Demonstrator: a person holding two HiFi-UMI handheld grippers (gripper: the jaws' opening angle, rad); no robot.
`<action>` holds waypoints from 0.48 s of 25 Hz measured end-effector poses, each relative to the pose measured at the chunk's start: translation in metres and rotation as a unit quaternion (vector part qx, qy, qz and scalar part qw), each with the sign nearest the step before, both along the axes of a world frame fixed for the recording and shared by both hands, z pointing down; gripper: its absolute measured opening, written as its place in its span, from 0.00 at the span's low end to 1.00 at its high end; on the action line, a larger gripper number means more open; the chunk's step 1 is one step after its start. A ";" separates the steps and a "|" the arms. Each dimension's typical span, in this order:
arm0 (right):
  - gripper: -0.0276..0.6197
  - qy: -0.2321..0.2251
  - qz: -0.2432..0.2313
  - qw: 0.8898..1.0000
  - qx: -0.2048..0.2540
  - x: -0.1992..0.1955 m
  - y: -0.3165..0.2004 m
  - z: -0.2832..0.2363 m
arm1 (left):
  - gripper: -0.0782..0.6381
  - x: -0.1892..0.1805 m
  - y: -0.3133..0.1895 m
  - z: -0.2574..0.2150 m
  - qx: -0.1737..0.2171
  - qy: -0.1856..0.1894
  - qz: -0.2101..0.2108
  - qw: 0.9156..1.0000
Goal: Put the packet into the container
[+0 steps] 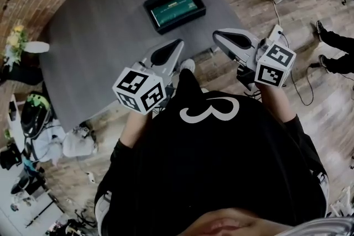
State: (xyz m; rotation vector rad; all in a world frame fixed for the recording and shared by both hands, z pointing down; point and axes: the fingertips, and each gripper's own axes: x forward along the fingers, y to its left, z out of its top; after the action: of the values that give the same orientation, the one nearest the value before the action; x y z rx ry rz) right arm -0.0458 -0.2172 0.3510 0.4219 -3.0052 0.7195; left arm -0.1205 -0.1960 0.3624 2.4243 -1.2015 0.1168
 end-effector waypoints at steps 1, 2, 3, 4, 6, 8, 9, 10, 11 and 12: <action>0.05 0.000 0.000 1.000 0.004 0.000 0.003 -0.001 | 0.12 0.002 0.003 -0.002 0.003 0.006 0.000 1.000; 0.05 0.001 0.000 1.000 0.006 0.000 0.006 -0.001 | 0.12 0.004 0.007 -0.004 0.005 0.010 0.000 1.000; 0.05 0.003 -0.001 1.000 0.007 0.000 0.010 0.000 | 0.12 0.006 0.010 -0.005 0.007 0.011 0.001 1.000; 0.05 0.004 -0.003 1.000 0.006 -0.001 0.013 0.000 | 0.12 0.008 0.012 -0.006 0.009 0.012 0.001 1.000; 0.05 0.006 -0.008 1.000 0.005 -0.002 0.019 0.000 | 0.13 0.009 0.016 -0.008 0.012 0.010 0.000 1.000; 0.05 0.006 -0.014 1.000 0.004 -0.003 0.025 0.000 | 0.13 0.008 0.019 -0.008 0.013 0.009 -0.003 1.000; 0.05 0.007 -0.015 1.000 0.003 -0.003 0.028 0.001 | 0.12 0.008 0.021 -0.007 0.013 0.009 -0.004 1.000; 0.05 0.007 -0.014 1.000 0.003 -0.002 0.030 0.002 | 0.12 0.008 0.023 -0.006 0.013 0.011 -0.006 1.000; 0.05 0.008 -0.014 1.000 0.002 -0.002 0.032 0.002 | 0.12 0.008 0.025 -0.006 0.013 0.013 -0.007 1.000; 0.05 0.008 -0.013 1.000 0.002 -0.001 0.033 0.002 | 0.12 0.008 0.026 -0.006 0.013 0.014 -0.008 1.000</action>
State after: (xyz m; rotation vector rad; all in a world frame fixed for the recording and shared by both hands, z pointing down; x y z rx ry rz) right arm -0.0468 -0.1844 0.3530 0.3848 -2.9914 0.7057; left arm -0.1121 -0.1701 0.3560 2.4308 -1.2164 0.0626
